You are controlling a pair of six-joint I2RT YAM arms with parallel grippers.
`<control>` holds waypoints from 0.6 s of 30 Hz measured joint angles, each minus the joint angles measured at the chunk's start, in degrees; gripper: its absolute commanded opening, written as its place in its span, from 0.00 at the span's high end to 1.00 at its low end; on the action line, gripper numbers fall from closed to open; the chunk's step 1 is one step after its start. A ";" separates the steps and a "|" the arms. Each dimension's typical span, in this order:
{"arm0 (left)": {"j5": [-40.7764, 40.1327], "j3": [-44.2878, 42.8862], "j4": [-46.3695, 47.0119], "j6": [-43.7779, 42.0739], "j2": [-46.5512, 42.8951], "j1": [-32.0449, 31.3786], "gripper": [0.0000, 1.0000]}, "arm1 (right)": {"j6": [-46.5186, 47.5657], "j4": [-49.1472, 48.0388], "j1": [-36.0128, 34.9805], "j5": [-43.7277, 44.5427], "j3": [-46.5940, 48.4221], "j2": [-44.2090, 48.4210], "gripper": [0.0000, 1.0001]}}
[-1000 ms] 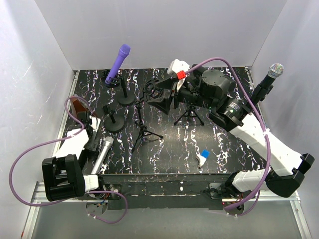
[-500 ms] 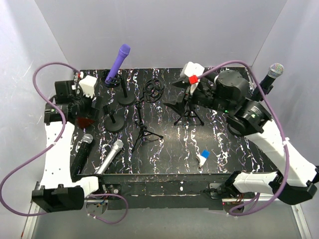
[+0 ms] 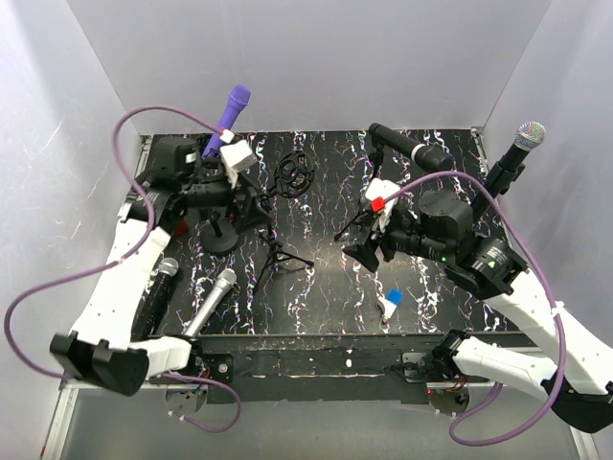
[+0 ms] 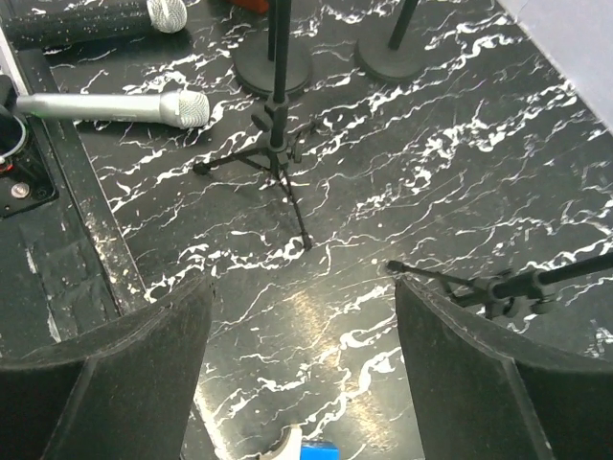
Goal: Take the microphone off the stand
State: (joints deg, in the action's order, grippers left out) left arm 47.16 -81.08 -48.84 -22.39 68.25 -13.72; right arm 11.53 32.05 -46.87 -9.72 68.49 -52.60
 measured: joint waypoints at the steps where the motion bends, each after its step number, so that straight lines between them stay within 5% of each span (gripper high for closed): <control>1: 0.09 -0.13 0.61 0.20 1.49 -1.01 0.17 | -0.50 -1.11 0.04 -0.33 -1.66 0.26 0.18; 6: -2.21 -2.32 1.57 0.85 9.40 -4.90 0.28 | -2.99 -7.23 0.55 -1.62 -10.34 3.30 0.19; 14: -6.45 -2.69 1.09 1.36 10.73 -7.04 0.69 | -5.33 -16.96 0.68 -4.39 -14.12 0.55 0.21; 17: -8.46 -3.30 2.14 3.02 10.73 -7.04 0.98 | -6.64 -19.39 0.70 -4.63 -13.64 -3.91 0.22; 18: -9.16 -3.45 2.54 4.35 10.73 -7.04 1.00 | -7.04 -19.85 0.68 -4.63 -13.42 -5.40 0.23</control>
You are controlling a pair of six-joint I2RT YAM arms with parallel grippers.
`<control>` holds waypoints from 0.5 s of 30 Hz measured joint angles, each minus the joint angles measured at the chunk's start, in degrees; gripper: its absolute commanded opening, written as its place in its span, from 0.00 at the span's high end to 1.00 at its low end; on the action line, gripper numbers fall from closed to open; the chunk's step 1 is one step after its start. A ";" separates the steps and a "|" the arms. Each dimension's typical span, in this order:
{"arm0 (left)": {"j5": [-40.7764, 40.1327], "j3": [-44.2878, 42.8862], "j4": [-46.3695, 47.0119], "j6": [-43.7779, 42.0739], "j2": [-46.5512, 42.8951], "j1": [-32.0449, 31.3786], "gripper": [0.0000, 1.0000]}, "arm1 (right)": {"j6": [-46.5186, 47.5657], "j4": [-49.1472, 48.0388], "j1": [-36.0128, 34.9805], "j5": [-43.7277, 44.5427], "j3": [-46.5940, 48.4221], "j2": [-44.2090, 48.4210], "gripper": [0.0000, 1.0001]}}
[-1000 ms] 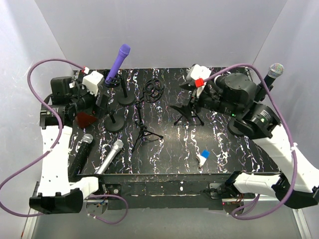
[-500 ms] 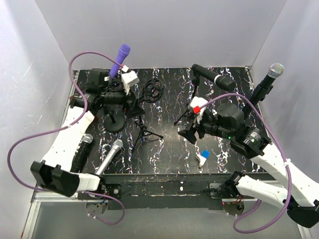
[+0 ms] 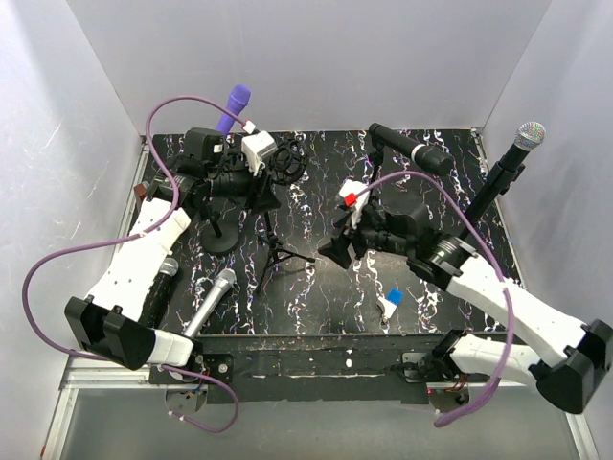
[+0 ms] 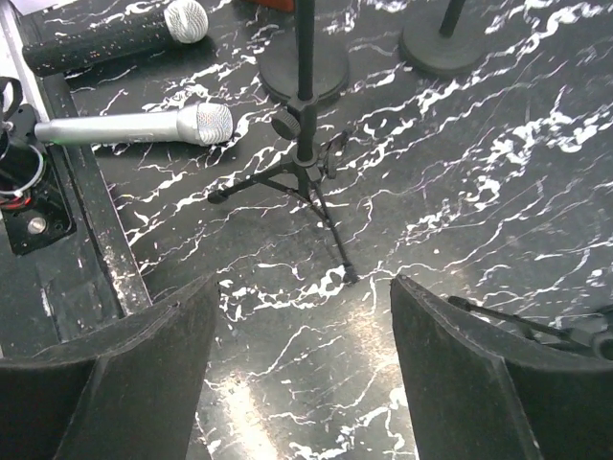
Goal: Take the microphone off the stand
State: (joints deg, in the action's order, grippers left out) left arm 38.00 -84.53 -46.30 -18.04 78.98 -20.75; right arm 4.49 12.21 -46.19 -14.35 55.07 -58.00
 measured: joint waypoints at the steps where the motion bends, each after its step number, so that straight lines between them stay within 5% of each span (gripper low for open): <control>1: -0.46 -0.07 0.28 2.32 0.00 0.07 1.00 | -0.66 -0.63 0.02 -0.04 0.22 -1.86 0.23; 10: -13.92 -2.47 1.44 26.56 0.07 0.09 1.00 | -7.48 -4.04 0.07 -3.06 2.49 -13.03 0.35; 15: -15.28 -2.73 1.33 32.98 0.37 0.66 1.00 | -10.14 -4.42 0.11 -7.43 7.41 -17.97 0.30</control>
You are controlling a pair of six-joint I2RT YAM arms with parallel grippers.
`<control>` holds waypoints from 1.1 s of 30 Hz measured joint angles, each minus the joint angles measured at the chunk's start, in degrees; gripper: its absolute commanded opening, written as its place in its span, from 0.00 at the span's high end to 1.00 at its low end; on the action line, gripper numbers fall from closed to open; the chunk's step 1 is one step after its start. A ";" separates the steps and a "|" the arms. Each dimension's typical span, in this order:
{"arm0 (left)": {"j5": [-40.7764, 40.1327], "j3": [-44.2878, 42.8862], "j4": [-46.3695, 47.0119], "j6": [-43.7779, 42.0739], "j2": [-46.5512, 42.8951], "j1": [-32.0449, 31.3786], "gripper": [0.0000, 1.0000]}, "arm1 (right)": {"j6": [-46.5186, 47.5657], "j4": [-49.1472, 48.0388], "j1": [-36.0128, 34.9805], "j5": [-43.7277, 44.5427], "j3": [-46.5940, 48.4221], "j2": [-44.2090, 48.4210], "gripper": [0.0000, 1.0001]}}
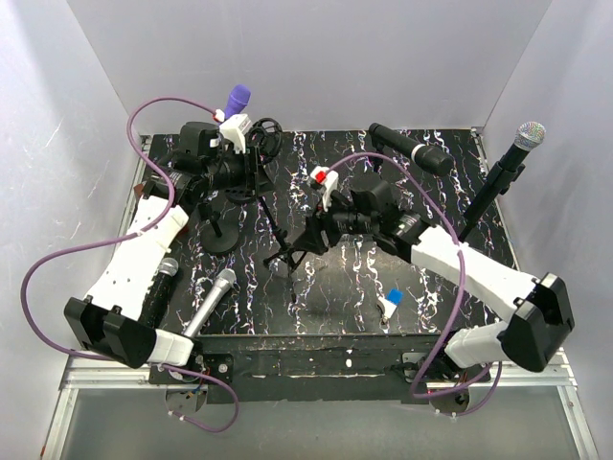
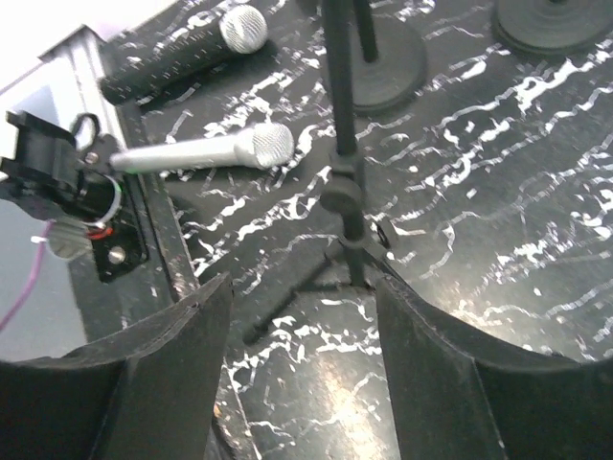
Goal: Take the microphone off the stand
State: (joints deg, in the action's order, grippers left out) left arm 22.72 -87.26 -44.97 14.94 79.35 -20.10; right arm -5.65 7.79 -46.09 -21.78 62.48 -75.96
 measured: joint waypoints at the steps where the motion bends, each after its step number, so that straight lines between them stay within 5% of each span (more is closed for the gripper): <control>1: -0.13 0.00 0.00 0.90 0.04 0.15 1.00 | -0.66 -0.15 0.00 -1.09 1.20 -1.07 0.30; 9: -0.48 0.61 0.26 6.88 0.07 3.50 1.00 | -9.03 -1.97 1.22 -5.77 7.54 -10.29 0.43; 22: -0.42 4.07 4.17 9.14 -1.46 4.96 1.00 | -15.76 -1.66 1.81 -7.39 10.60 -16.59 0.42; 33: 0.00 4.98 5.11 9.68 -2.05 5.53 1.00 | -18.82 -1.95 1.81 -6.86 12.11 -19.37 0.56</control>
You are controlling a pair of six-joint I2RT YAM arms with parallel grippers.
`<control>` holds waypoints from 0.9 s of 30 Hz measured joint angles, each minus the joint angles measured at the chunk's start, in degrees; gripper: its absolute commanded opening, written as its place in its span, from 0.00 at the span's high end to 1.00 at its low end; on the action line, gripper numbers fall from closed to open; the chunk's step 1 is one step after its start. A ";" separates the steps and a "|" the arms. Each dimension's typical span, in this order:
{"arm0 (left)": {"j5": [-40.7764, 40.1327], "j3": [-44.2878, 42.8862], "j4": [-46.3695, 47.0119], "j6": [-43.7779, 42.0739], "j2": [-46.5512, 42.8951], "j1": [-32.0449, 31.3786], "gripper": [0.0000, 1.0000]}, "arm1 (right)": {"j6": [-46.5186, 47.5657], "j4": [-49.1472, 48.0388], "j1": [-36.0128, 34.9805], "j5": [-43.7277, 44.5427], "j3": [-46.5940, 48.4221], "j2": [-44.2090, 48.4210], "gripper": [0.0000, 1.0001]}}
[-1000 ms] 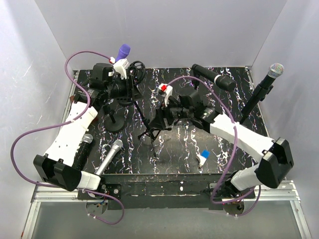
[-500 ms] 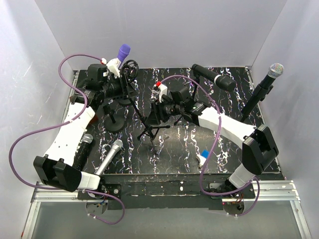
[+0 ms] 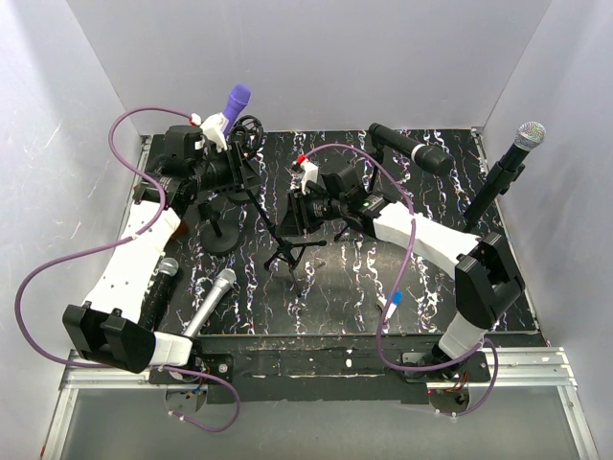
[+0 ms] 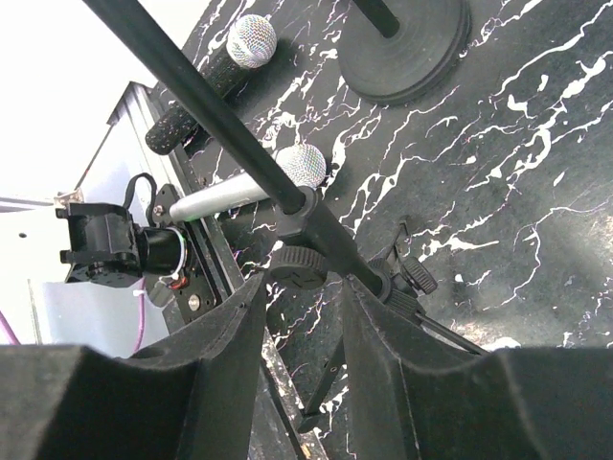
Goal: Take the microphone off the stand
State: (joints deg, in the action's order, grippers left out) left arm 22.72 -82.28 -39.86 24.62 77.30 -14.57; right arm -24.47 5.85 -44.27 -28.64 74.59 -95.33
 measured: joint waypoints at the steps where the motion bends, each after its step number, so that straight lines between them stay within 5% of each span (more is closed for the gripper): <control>1: 0.09 0.00 0.00 0.00 0.00 0.04 1.00 | -0.09 -0.02 0.02 0.04 0.00 -0.20 0.56; 13: 0.42 0.07 0.02 0.04 0.02 0.26 1.00 | -1.81 -0.48 0.04 0.20 1.09 -1.95 0.57; 16: 0.42 0.07 0.02 0.04 0.00 0.26 1.00 | -2.45 -0.57 0.07 0.37 1.86 -2.16 0.64; 23: 0.44 0.07 0.04 0.11 0.00 0.46 1.00 | -2.23 -0.92 0.17 0.44 2.62 -2.56 0.97; 27: 0.46 0.07 0.02 0.35 0.07 0.61 1.00 | -0.48 -1.07 0.17 0.50 2.62 -2.56 0.99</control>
State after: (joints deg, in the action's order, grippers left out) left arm 23.18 -82.21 -39.83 24.97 77.36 -13.96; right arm -24.95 4.78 -44.10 -28.14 77.21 -97.89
